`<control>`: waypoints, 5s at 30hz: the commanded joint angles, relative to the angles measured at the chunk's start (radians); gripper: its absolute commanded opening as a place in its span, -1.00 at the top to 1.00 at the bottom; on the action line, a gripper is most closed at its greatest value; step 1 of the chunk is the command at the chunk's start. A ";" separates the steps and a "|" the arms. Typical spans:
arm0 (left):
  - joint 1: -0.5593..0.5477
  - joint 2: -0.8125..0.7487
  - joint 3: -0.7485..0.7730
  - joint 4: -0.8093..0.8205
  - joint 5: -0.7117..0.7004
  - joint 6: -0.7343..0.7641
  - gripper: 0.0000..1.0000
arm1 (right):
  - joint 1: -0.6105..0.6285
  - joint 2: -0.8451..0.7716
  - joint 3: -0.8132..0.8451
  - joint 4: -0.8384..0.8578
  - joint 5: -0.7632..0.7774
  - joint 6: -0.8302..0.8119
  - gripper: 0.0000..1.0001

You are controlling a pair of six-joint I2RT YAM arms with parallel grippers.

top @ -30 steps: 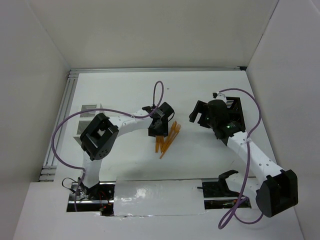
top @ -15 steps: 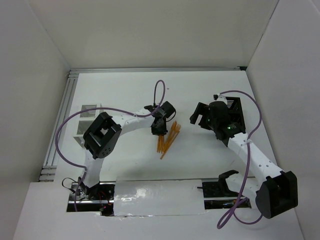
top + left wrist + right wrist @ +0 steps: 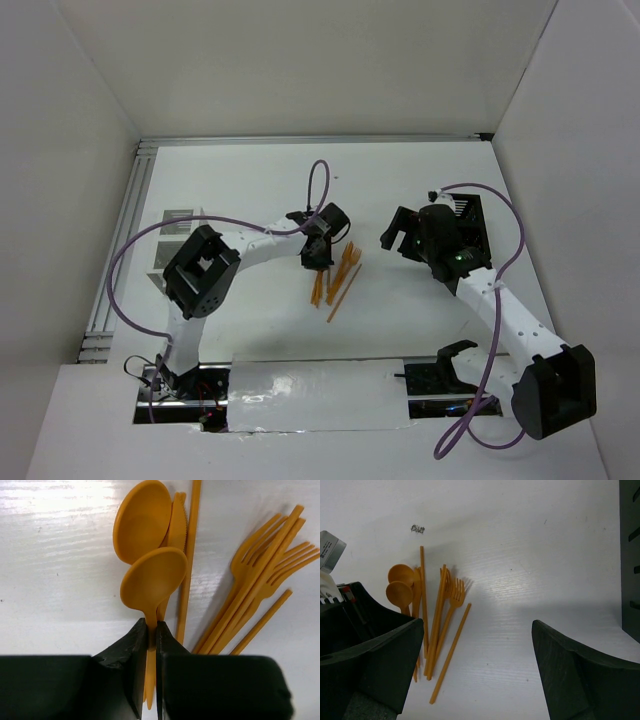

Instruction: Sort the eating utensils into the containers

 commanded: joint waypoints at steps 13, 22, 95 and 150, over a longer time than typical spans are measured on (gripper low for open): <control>0.036 -0.348 -0.116 0.067 0.073 0.155 1.00 | -0.007 -0.028 0.000 0.030 -0.073 0.015 -0.89; 0.383 -0.890 -0.507 0.622 0.182 0.512 1.00 | 0.002 0.035 0.000 0.152 -0.175 -0.006 -0.89; 0.693 -1.110 -0.589 0.546 0.897 0.703 -0.74 | 0.031 0.135 -0.031 0.190 -0.098 0.035 -1.00; -0.033 -0.067 -0.194 0.073 0.004 0.281 0.72 | 0.048 -0.157 -0.175 0.066 -0.004 0.101 -1.00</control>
